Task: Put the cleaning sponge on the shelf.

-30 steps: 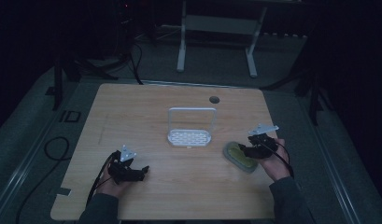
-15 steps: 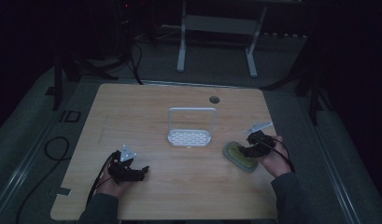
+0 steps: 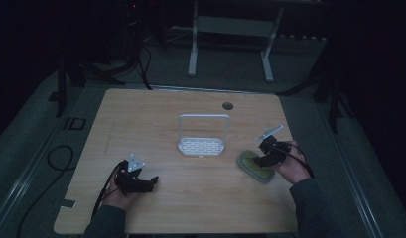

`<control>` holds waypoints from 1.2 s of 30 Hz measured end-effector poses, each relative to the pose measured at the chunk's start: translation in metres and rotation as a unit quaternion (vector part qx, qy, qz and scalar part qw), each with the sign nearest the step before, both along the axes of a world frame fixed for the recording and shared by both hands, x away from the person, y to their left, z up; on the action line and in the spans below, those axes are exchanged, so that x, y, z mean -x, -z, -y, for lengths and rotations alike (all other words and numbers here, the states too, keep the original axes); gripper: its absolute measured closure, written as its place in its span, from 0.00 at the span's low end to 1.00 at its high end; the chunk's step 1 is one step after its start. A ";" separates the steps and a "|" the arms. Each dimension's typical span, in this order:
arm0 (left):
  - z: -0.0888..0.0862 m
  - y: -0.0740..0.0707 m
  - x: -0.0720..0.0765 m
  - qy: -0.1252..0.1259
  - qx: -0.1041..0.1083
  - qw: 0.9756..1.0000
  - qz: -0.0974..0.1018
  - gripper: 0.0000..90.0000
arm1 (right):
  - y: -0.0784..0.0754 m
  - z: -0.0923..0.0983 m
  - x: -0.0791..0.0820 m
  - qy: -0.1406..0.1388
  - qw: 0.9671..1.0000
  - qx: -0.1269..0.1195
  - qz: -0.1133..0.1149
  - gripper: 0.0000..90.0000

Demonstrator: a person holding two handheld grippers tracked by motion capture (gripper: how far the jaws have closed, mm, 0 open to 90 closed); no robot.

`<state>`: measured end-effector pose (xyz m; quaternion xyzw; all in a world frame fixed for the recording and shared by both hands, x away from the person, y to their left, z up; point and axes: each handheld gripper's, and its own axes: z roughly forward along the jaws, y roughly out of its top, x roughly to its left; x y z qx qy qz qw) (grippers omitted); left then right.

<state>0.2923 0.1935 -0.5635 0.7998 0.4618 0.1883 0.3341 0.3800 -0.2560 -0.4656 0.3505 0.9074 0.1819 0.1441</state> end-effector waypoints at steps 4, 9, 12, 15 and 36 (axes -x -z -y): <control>0.000 0.000 0.000 0.000 0.000 1.000 0.000 0.13 | 0.001 -0.002 -0.003 -0.008 1.000 0.009 -0.019 0.53; 0.000 0.000 0.000 0.000 0.000 1.000 0.000 0.13 | 0.003 -0.004 -0.010 -0.012 0.999 0.025 -0.042 0.54; 0.000 0.000 0.000 0.001 0.000 1.000 0.000 0.13 | 0.002 -0.005 -0.012 -0.015 0.998 0.032 -0.047 0.56; 0.000 0.000 0.000 0.000 0.000 1.000 0.000 0.13 | 0.001 -0.006 -0.012 -0.018 0.998 0.036 -0.052 0.58; 0.000 0.000 0.000 0.000 0.000 1.000 0.000 0.13 | 0.001 -0.016 -0.030 -0.047 0.989 0.076 -0.121 0.63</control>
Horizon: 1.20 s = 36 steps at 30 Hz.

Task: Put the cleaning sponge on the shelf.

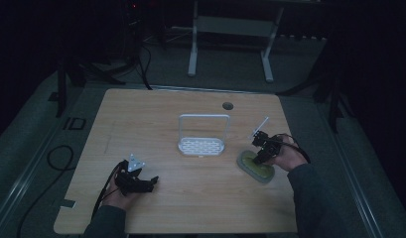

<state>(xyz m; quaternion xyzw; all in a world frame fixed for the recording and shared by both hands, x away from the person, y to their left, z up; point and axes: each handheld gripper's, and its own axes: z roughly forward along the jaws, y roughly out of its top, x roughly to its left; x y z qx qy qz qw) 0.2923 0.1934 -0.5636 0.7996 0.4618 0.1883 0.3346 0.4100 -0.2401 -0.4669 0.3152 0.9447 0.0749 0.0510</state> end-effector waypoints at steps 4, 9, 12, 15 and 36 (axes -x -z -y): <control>0.000 0.000 0.000 0.000 0.000 1.000 0.000 0.13 | 0.001 0.000 -0.003 -0.004 1.000 0.007 -0.015 0.64; 0.000 0.000 0.000 0.000 0.000 1.000 0.000 0.13 | 0.003 -0.001 -0.006 -0.007 0.999 0.018 -0.032 0.64; 0.000 0.000 0.000 0.000 0.000 1.000 0.000 0.13 | 0.004 -0.001 -0.008 -0.009 0.999 0.019 -0.040 0.65; 0.000 0.000 0.000 0.000 0.000 1.000 0.000 0.13 | 0.005 -0.002 -0.009 -0.009 0.999 0.022 -0.046 0.66; 0.000 0.000 0.000 0.000 0.000 1.000 0.000 0.13 | 0.004 -0.006 -0.014 -0.029 0.996 0.043 -0.076 0.74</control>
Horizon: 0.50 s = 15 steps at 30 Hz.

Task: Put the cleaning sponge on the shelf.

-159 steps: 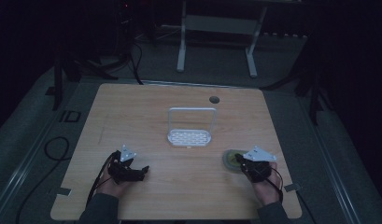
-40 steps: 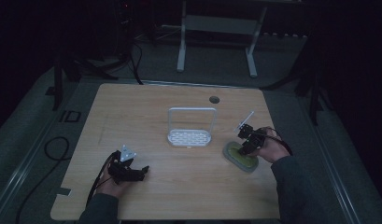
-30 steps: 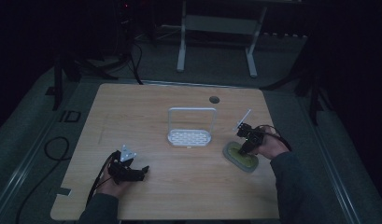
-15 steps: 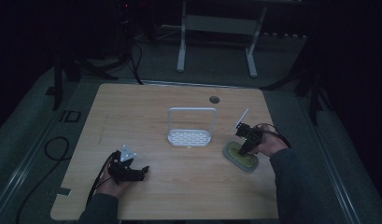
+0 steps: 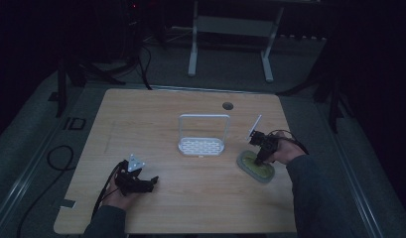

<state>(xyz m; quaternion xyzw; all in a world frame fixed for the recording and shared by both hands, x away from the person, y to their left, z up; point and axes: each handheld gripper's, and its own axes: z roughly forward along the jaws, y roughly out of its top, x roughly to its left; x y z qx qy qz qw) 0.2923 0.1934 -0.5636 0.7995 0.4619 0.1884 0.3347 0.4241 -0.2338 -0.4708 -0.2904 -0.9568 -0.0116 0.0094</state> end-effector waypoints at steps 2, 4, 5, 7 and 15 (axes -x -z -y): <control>0.000 0.000 0.000 0.000 0.000 1.000 0.000 0.13 | 0.001 0.000 0.000 0.000 1.000 0.002 -0.001 0.75; 0.000 0.000 0.000 0.000 0.000 1.000 0.000 0.13 | 0.001 0.000 0.000 -0.002 1.000 0.004 -0.001 0.77; 0.000 0.000 0.000 0.000 0.000 1.000 0.000 0.13 | 0.001 0.000 0.000 -0.003 1.000 0.005 0.002 0.79; 0.000 0.000 0.000 0.000 0.000 1.000 0.000 0.13 | 0.000 0.000 0.001 -0.007 1.000 0.003 0.006 0.79; 0.000 0.000 0.000 0.000 0.000 1.000 0.000 0.13 | -0.005 -0.003 0.005 -0.024 1.000 0.003 0.019 0.79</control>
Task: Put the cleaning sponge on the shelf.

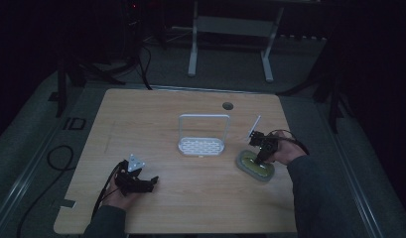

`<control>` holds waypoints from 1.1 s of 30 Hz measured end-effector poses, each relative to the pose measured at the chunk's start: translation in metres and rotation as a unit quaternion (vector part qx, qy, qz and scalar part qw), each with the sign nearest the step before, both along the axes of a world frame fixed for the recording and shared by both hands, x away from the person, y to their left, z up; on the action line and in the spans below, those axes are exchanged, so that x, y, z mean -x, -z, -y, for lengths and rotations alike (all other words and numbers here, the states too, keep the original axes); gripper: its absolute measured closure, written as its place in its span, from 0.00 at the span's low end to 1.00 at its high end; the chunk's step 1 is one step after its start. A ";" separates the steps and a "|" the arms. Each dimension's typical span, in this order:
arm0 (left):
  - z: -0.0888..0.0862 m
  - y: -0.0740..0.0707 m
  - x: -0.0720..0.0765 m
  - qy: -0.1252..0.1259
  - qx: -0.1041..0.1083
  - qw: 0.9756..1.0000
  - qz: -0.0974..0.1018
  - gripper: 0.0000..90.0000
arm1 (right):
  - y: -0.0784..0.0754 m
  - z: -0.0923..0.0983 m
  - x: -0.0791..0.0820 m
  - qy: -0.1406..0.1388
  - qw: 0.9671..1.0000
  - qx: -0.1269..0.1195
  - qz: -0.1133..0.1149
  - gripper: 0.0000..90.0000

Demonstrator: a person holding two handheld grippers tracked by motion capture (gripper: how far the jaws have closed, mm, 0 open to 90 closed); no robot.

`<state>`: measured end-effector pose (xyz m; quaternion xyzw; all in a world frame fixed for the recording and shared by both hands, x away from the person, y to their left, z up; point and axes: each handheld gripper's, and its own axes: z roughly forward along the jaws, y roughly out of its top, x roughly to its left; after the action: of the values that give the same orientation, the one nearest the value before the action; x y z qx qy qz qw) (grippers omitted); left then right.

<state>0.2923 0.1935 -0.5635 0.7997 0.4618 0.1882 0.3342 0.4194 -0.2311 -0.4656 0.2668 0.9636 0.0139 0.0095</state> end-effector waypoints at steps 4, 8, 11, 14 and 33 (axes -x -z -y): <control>0.000 0.000 0.000 0.000 0.000 1.000 0.000 0.13 | -0.004 -0.004 0.003 -0.011 1.000 0.002 0.009 0.79; 0.000 0.000 0.000 0.000 0.000 1.000 0.000 0.13 | -0.008 -0.007 0.004 -0.021 1.000 0.000 0.016 0.80; 0.000 0.000 0.000 0.000 0.000 1.000 0.001 0.13 | -0.011 -0.011 0.006 -0.031 0.999 -0.003 0.021 0.80; 0.000 0.000 0.000 0.000 0.000 1.000 0.000 0.13 | -0.015 -0.015 0.008 -0.044 0.999 -0.005 0.026 0.80; 0.000 0.000 0.000 0.000 0.000 1.000 0.000 0.13 | -0.031 -0.035 0.018 -0.097 0.993 -0.014 0.058 0.80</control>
<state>0.2923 0.1935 -0.5636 0.7997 0.4616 0.1886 0.3345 0.4009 -0.1957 -0.4348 0.1706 0.9825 0.0434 0.0605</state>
